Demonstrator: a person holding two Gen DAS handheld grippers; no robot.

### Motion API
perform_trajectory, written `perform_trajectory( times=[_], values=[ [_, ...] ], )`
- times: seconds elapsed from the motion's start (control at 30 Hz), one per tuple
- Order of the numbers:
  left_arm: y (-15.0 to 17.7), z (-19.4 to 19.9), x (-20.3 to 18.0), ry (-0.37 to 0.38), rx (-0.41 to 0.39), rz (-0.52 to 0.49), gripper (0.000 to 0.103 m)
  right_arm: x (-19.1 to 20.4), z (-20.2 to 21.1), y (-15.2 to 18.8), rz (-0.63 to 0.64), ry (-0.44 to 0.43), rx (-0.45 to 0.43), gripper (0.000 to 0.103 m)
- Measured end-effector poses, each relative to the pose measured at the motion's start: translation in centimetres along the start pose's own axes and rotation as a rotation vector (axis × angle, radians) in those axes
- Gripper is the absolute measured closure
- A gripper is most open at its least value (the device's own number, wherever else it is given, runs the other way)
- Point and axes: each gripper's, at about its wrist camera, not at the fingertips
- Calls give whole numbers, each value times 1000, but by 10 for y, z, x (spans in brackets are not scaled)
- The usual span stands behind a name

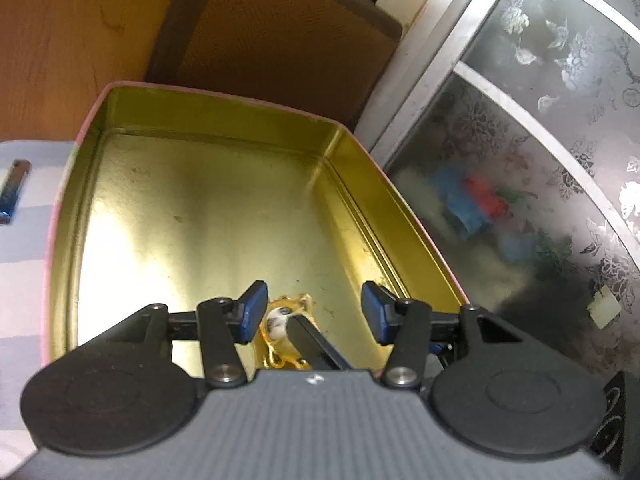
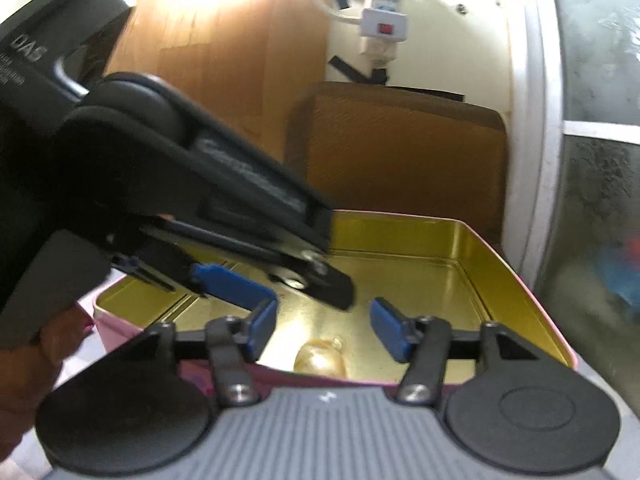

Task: Organize rigid objects
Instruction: 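Carry the gold figure into the pink tin and open the right gripper, then move the right gripper back toward the pink pouch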

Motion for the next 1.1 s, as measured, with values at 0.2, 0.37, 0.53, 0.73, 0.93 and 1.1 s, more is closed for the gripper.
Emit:
perform_trajectory(
  times=[0.2, 0.37, 0.53, 0.73, 0.93, 1.1],
  values=[
    [17, 93, 14, -28, -186, -75, 36, 13, 34, 8, -100, -61, -60, 45],
    [61, 162, 64, -128, -266, -62, 36, 48, 48, 11, -129, -190, -64, 45],
    [98, 198, 116, -360, -339, 7, 34, 104, 46, 10, -59, -300, -27, 45],
    [116, 222, 167, -547, -393, 73, 34, 142, 47, 10, 17, -278, -24, 38],
    [121, 209, 187, -566, -398, 91, 33, 151, 51, 13, 43, -226, -11, 33],
    [128, 219, 191, -521, -434, 105, 31, 149, 45, 14, 19, -211, 25, 30]
  ],
)
Point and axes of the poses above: each gripper's, at about its wrist camera, not at the fingertips, and z roughly against the way its jaws point, x to its left, y to its underside, and after that the axes turned 9 degrees about z, right-handed
